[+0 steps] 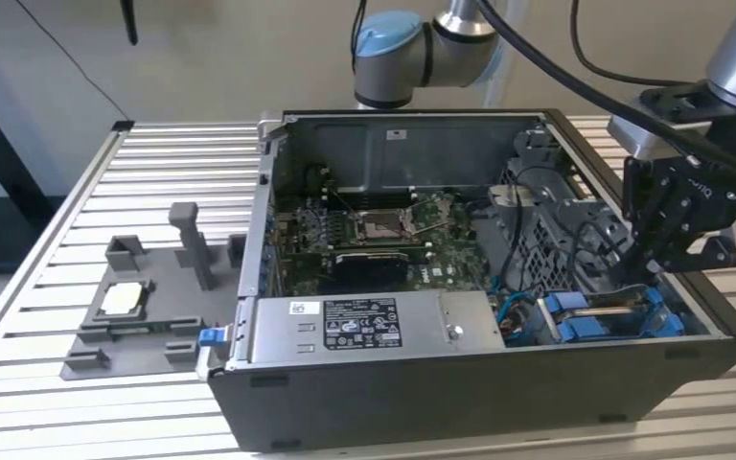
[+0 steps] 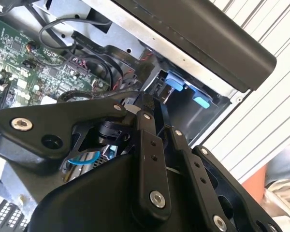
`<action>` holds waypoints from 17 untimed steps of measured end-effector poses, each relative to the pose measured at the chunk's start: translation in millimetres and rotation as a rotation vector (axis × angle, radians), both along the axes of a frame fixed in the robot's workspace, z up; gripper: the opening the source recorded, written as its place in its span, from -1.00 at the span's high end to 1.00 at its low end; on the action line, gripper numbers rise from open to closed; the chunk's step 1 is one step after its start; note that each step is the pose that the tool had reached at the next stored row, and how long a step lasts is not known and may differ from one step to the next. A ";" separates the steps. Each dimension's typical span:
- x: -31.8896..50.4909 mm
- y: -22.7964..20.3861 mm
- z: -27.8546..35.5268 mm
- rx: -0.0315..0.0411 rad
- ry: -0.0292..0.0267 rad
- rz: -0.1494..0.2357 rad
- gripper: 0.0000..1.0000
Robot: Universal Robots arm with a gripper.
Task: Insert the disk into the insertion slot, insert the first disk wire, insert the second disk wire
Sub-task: 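Insert the first disk wire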
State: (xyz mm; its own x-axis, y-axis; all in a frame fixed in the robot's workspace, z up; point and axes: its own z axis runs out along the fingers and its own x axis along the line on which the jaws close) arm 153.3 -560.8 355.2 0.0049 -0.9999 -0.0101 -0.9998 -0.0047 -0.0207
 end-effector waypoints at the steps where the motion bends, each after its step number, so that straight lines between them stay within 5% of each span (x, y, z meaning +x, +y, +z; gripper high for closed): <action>1: 0.0 -0.1 -0.6 0.0001 0.0000 -0.004 0.62; 17: 0.0 -1.4 -6.0 -0.0001 0.0000 -0.020 0.62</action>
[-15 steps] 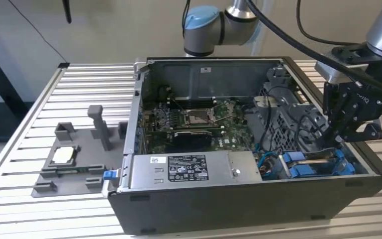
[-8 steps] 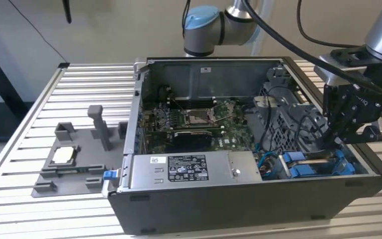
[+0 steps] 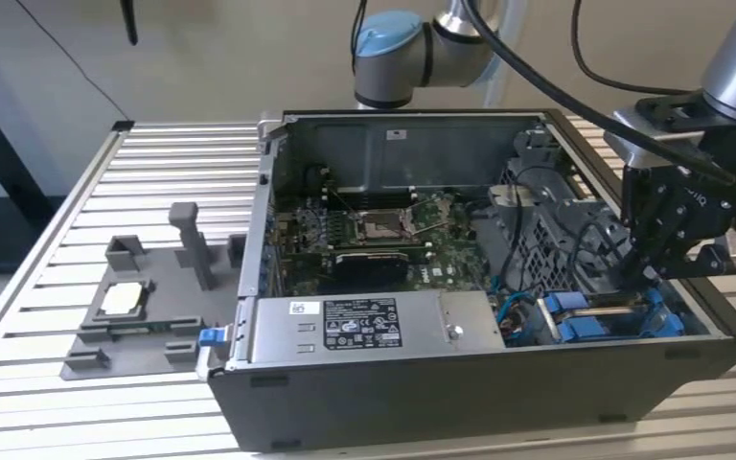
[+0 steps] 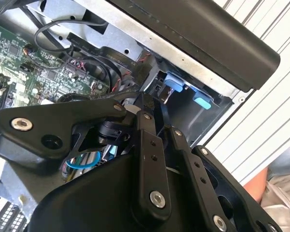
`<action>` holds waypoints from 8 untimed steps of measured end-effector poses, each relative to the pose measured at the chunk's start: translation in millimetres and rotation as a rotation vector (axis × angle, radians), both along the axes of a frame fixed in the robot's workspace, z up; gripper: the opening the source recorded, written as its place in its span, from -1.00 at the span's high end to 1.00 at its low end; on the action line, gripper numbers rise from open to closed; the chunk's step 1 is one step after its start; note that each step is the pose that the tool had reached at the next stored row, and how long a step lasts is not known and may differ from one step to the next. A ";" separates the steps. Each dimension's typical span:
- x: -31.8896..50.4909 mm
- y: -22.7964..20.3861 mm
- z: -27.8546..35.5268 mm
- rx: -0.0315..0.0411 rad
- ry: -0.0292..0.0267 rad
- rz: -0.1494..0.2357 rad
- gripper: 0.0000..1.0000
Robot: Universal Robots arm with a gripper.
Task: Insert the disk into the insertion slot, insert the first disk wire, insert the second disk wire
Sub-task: 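Insert the first disk wire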
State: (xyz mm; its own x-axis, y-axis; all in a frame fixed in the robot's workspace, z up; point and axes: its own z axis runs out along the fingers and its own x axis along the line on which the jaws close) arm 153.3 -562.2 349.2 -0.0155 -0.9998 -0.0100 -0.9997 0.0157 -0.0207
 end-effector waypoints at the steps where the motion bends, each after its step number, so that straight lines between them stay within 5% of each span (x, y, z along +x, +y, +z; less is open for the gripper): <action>1: 0.0 -0.1 -0.7 -0.0001 0.0000 -0.001 0.62; 8: 0.0 -0.6 -5.1 -0.0002 0.0000 -0.022 0.62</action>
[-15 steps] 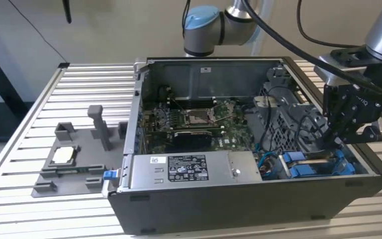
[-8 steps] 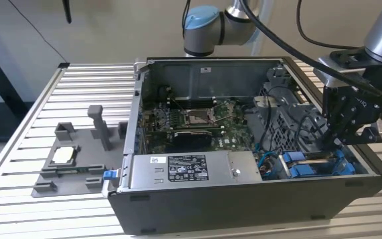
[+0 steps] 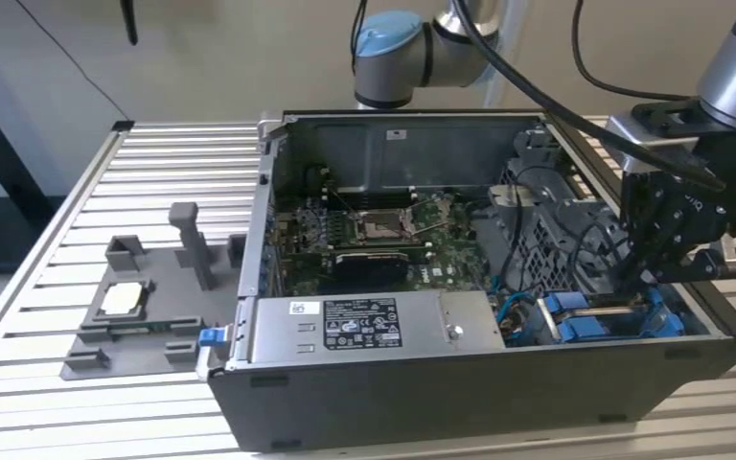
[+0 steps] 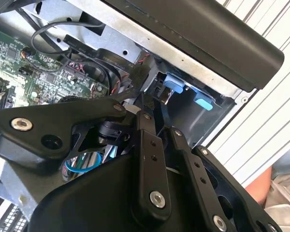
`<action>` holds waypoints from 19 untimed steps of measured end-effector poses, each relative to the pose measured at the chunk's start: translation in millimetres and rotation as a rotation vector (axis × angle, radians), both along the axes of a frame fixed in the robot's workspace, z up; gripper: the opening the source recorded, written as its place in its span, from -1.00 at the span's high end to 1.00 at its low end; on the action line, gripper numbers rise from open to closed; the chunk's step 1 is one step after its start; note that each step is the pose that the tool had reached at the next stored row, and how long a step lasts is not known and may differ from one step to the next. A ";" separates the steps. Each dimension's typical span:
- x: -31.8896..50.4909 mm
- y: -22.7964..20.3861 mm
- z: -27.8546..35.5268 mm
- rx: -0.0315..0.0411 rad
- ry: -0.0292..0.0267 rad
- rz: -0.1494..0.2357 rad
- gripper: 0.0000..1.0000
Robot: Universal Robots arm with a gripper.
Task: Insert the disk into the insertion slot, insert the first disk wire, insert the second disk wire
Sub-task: 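Insert the first disk wire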
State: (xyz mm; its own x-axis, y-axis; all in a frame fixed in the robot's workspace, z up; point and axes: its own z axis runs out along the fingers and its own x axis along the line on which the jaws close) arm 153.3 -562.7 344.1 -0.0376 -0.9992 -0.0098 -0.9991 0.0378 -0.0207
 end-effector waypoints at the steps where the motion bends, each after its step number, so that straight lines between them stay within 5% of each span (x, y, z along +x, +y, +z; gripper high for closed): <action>1: 0.0 -0.1 -0.3 -0.0001 0.0000 0.000 0.62; 19: 0.8 -0.2 -6.8 0.0004 0.0000 -0.002 0.62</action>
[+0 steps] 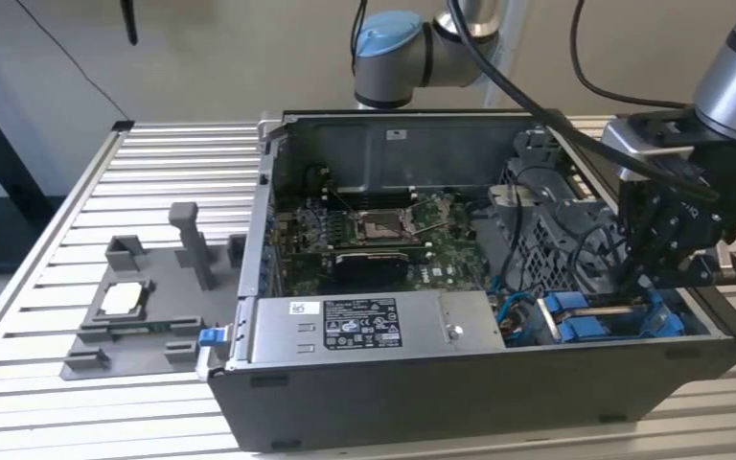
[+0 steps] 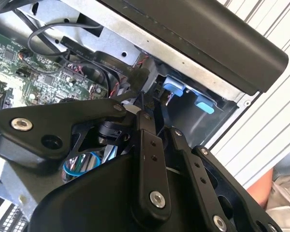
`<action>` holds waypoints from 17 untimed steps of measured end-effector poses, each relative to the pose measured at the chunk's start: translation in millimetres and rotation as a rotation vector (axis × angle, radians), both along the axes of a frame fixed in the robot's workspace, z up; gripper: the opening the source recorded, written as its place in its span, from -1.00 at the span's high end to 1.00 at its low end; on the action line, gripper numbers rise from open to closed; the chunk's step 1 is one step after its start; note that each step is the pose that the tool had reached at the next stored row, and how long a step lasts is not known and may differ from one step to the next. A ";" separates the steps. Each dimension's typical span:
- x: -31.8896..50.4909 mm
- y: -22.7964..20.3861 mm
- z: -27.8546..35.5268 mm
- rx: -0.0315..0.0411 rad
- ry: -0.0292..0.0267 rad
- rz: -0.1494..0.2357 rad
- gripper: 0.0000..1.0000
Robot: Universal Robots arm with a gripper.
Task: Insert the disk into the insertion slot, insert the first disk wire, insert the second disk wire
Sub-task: 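Insert the first disk wire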
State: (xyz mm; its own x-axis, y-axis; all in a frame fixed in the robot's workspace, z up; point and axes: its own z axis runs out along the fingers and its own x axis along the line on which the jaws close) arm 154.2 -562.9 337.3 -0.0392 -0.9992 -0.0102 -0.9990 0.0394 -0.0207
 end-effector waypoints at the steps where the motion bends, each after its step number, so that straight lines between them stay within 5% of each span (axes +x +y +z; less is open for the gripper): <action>1: 0.0 0.0 -0.9 -0.0003 0.0000 0.000 0.62; 17: 0.0 0.0 -3.2 -0.0004 0.0000 0.000 0.62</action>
